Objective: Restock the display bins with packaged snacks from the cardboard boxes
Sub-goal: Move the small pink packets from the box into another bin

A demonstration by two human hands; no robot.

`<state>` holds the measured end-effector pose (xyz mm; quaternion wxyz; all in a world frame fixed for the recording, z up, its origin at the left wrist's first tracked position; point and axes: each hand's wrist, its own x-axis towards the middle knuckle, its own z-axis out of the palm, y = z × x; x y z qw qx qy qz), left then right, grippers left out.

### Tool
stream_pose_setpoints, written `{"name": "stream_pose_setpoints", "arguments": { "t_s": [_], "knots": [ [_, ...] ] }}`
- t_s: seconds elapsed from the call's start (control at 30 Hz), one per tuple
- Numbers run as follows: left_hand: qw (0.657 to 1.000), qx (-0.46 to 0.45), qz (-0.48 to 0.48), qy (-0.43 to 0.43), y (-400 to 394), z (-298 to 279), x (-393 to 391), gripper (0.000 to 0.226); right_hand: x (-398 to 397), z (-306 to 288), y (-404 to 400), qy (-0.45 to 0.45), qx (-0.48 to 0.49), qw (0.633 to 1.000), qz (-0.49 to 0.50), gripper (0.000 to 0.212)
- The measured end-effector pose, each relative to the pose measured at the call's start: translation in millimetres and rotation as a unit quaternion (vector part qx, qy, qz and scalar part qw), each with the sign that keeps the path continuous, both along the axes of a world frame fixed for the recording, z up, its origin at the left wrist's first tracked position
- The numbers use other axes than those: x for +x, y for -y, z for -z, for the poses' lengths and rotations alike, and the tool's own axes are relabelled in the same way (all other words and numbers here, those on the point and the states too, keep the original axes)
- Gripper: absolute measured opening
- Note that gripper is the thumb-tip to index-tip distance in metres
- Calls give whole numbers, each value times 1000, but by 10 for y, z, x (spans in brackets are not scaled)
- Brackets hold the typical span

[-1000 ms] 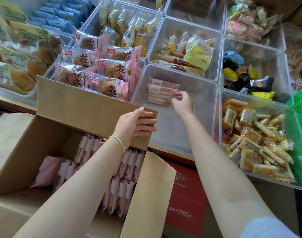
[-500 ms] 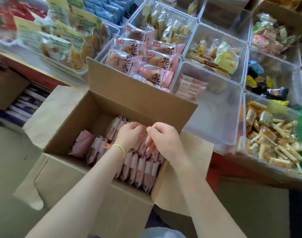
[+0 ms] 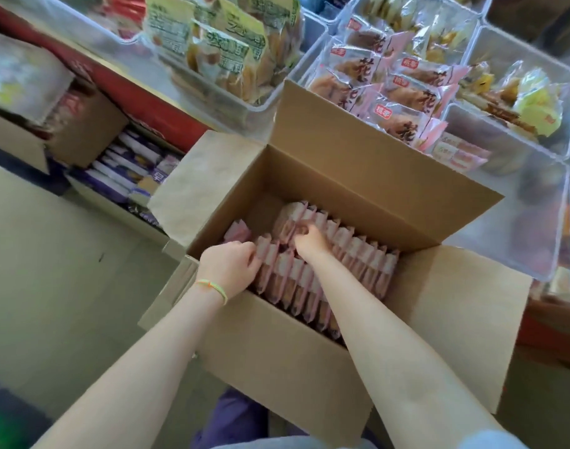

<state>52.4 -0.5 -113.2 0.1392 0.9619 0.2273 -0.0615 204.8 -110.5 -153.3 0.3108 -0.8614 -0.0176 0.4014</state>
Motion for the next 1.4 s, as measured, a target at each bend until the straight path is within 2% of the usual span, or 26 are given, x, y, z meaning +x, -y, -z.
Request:
{"name": "stream_pose_setpoints", "arguments": {
  "t_s": [0.17,0.27,0.4,0.47,0.63,0.73,0.87,0.93,1.0,1.03,1.07,1.1,1.13,1.17,1.23,1.3,1.4],
  "knots": [
    [1000,-7,12,-5,-191,142,8,31,35,154,-304,27,-18,999,-20,49],
    [1000,-21,-20,4,-228,173,36,30,40,205,-488,13,-47,999,-15,50],
    [999,-27,-42,0,-203,238,14,28,86,302,-627,4,-117,984,-135,60],
    [998,-39,-44,5,-200,232,6,27,84,375,-638,-4,-129,980,-153,56],
    [998,-41,-45,33,-209,207,13,27,87,540,-693,28,-101,982,-154,49],
    [997,-39,-47,38,-216,209,-4,27,72,560,-684,65,-74,990,-104,41],
    [996,-44,-61,42,-219,183,-1,25,-12,271,-551,90,-13,994,-52,27],
    [996,-54,-67,4,-224,154,9,29,-49,0,-379,111,49,992,-24,23],
    [985,-124,-115,-37,-255,122,53,34,-85,-348,-161,85,108,990,-12,22],
    [958,-226,-174,-37,-287,67,105,34,-96,-515,-39,59,136,989,-16,23],
    [900,-363,-241,-13,-311,-24,187,32,-98,-656,83,28,164,986,-15,25],
    [814,-495,-302,24,-314,-110,278,32,-110,-802,202,-11,193,981,-13,25],
    [748,-578,-323,41,-294,-206,375,37,-119,-941,315,-50,226,973,-17,26],
    [715,-629,-303,39,-257,-317,467,49,-118,-1075,420,-81,256,963,-28,28],
    [686,-688,-235,35,-118,-503,623,70,-105,-1355,616,-112,294,947,-69,46],
    [639,-745,-181,62,92,-658,745,55,-48,-1606,817,-96,298,945,-97,74],
    [540,-818,-169,102,427,-882,905,26,112,-1838,1199,-46,304,950,-57,106]
  ]
}}
